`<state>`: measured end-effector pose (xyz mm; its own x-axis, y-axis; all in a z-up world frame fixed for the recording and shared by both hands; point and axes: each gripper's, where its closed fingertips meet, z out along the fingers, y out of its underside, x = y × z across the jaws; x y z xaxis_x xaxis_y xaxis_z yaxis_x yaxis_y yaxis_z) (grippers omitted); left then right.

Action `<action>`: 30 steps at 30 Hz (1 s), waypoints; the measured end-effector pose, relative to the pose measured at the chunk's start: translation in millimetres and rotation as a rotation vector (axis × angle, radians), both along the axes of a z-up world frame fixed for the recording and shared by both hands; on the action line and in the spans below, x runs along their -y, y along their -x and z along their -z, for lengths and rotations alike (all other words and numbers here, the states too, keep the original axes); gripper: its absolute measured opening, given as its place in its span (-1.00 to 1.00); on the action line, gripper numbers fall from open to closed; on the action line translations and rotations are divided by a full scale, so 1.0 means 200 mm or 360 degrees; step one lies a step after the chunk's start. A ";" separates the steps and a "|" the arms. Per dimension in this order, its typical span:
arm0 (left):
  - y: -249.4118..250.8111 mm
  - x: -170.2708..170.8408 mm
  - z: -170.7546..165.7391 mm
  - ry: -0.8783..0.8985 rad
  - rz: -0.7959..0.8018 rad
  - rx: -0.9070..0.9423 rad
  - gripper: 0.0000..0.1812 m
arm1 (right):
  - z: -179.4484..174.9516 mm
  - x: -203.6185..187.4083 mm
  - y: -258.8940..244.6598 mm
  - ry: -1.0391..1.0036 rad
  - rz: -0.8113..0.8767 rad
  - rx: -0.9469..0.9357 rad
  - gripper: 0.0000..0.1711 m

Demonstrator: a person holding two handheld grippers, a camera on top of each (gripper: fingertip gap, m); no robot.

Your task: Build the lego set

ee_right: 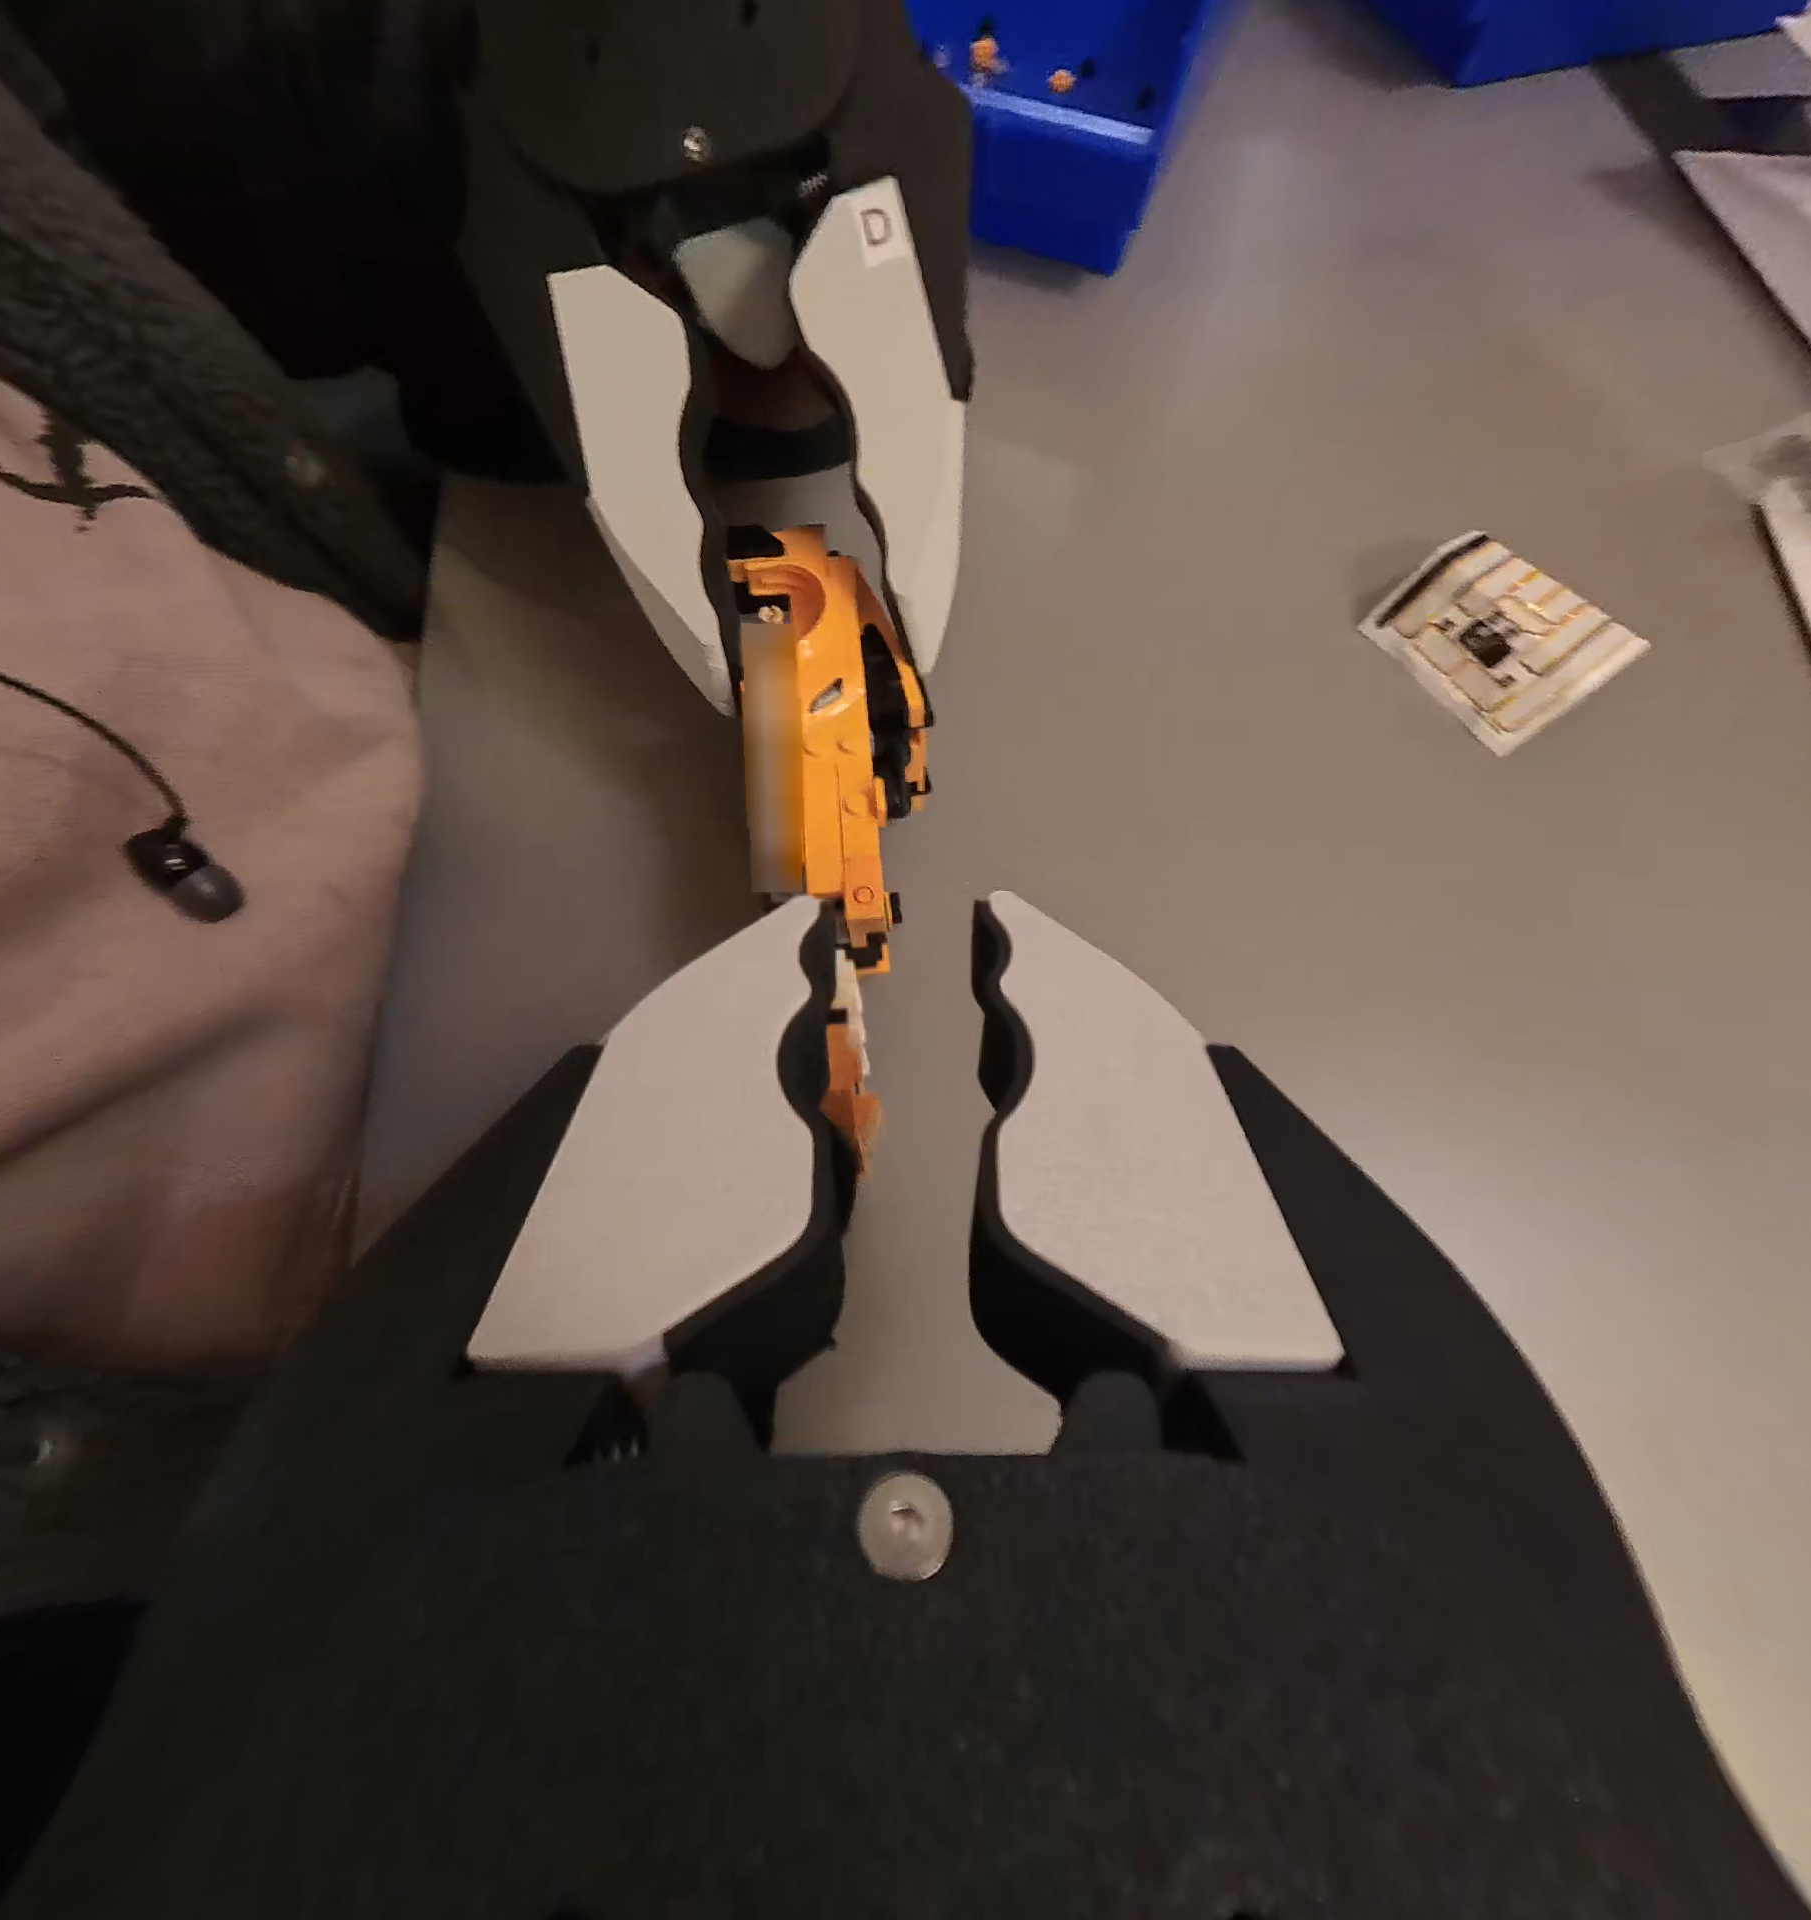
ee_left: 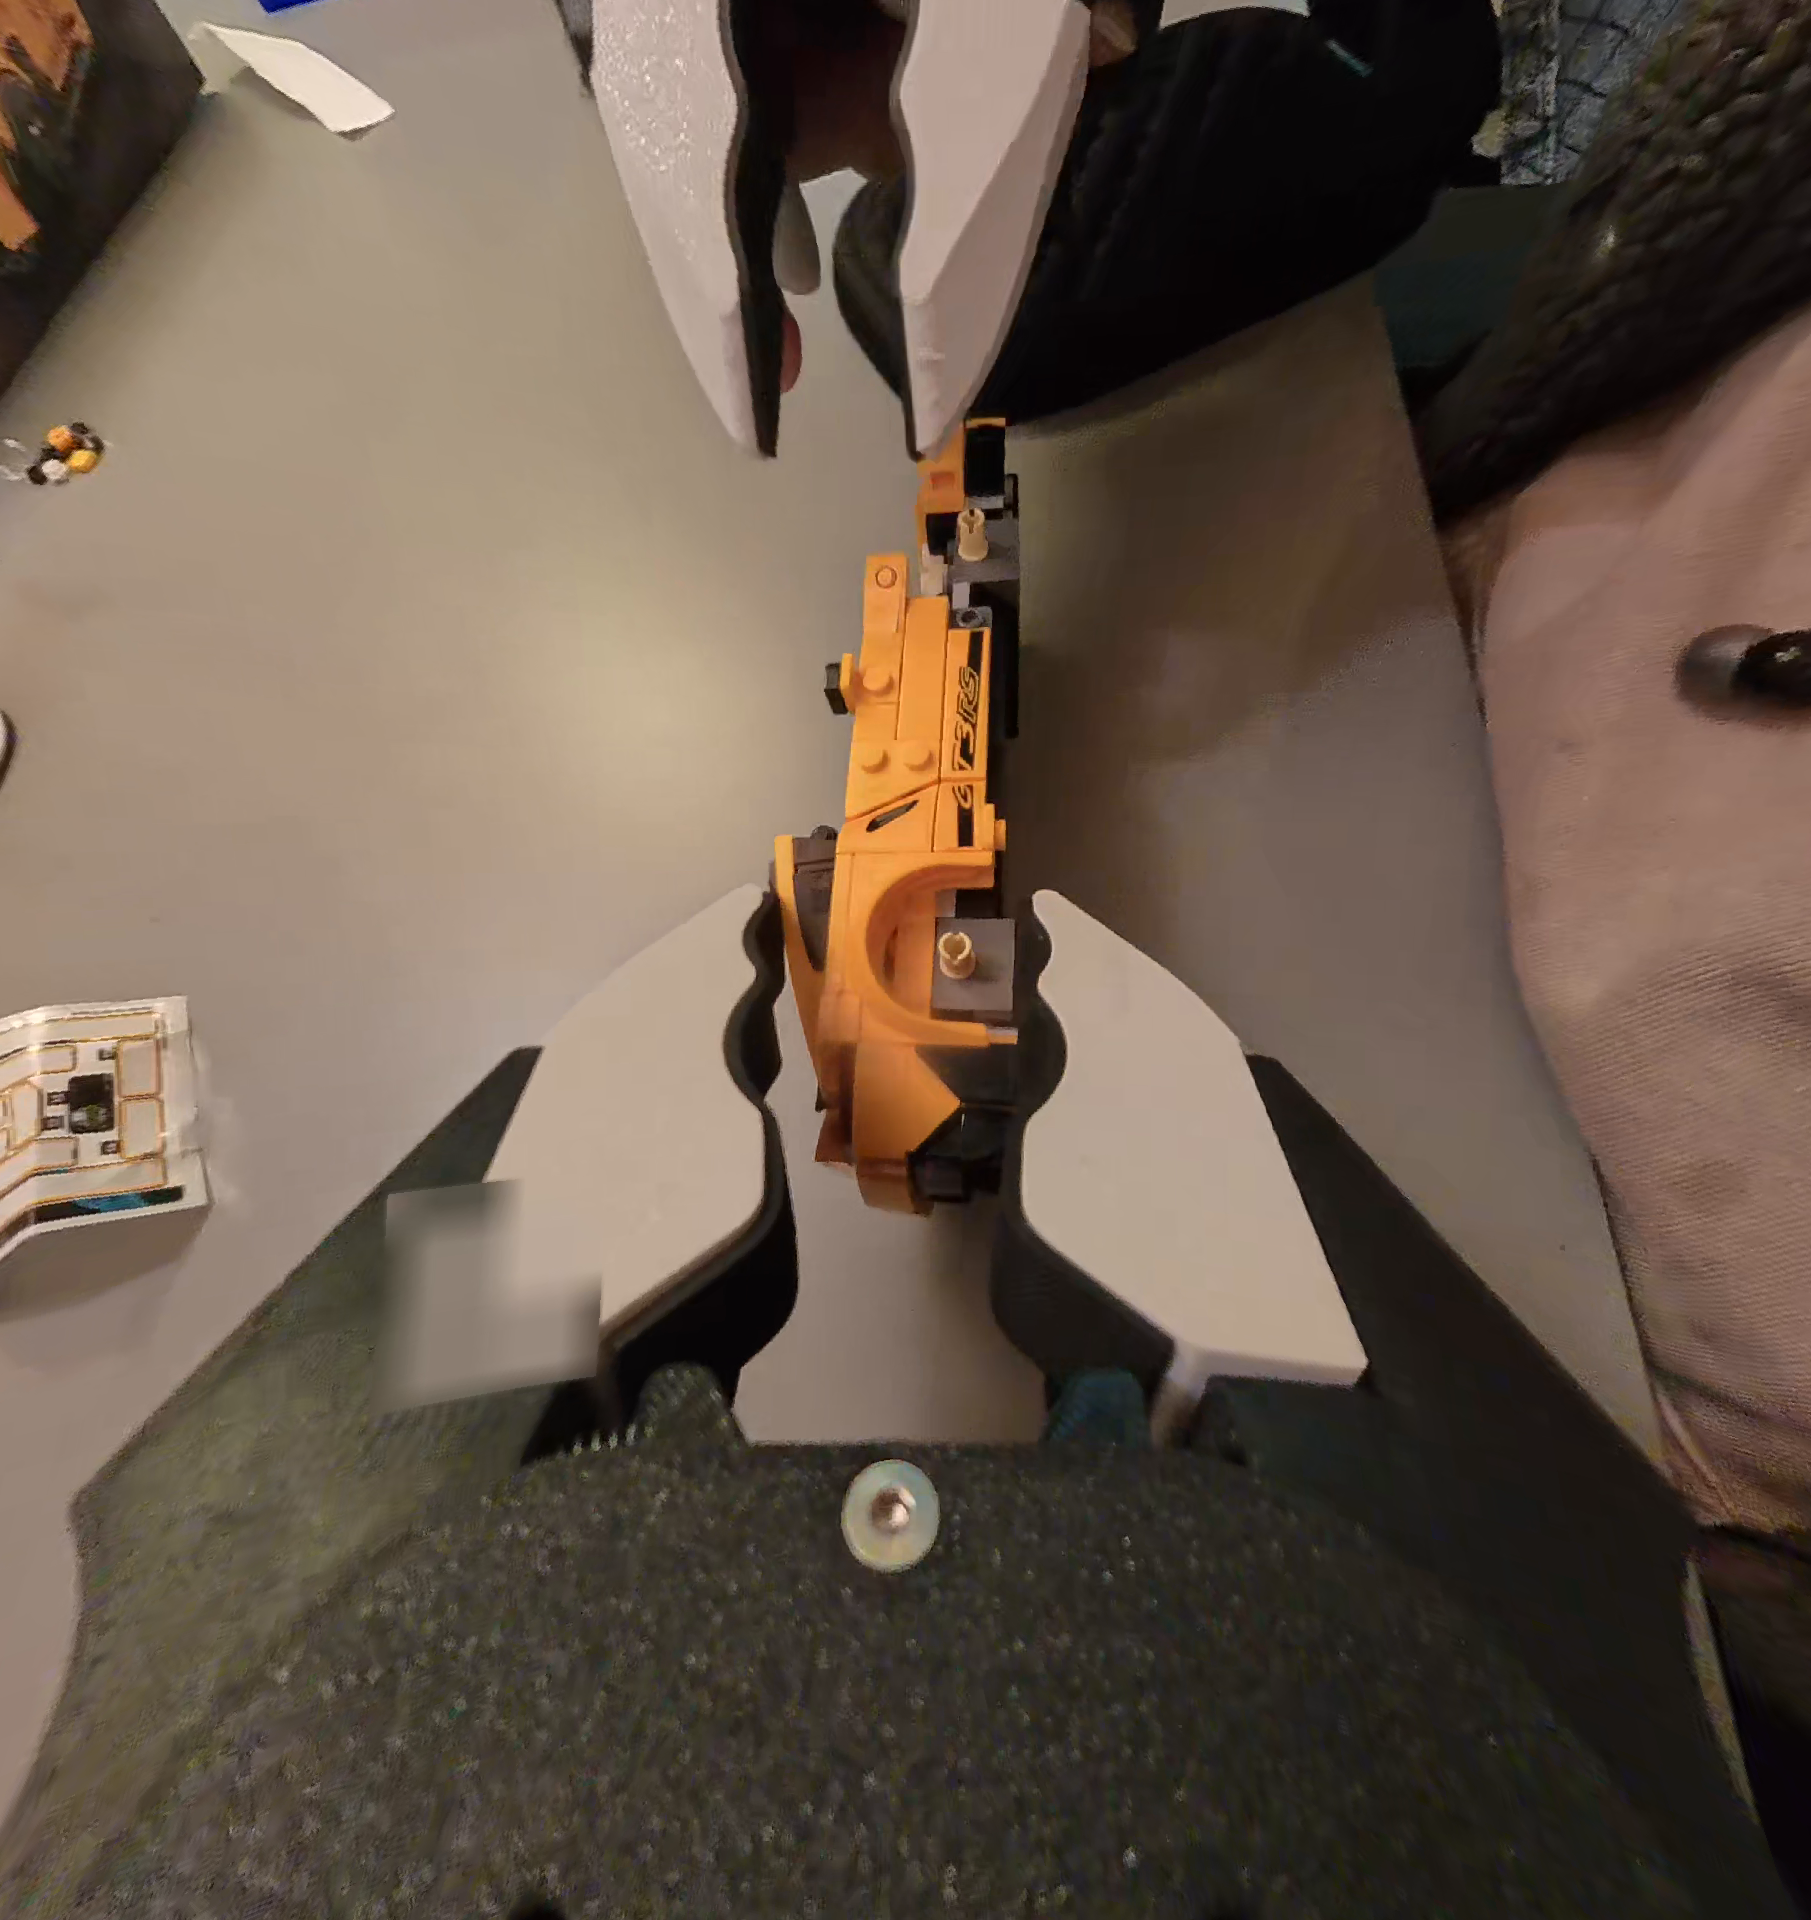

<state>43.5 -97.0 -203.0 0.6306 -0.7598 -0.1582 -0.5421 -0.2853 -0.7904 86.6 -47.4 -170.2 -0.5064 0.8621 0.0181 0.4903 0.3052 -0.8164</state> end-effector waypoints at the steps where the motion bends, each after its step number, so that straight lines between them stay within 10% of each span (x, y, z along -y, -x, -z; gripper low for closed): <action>1: 0.01 -0.01 0.00 -0.0009 -0.0005 0.0002 -0.54 | 0.00 -0.02 0.00 0.0012 0.0023 -0.0007 -0.72; 30: 0.01 0.00 -0.03 -0.0112 -0.0021 -0.0092 -0.54 | 0.00 0.05 0.05 0.0102 -0.0006 0.0064 -0.88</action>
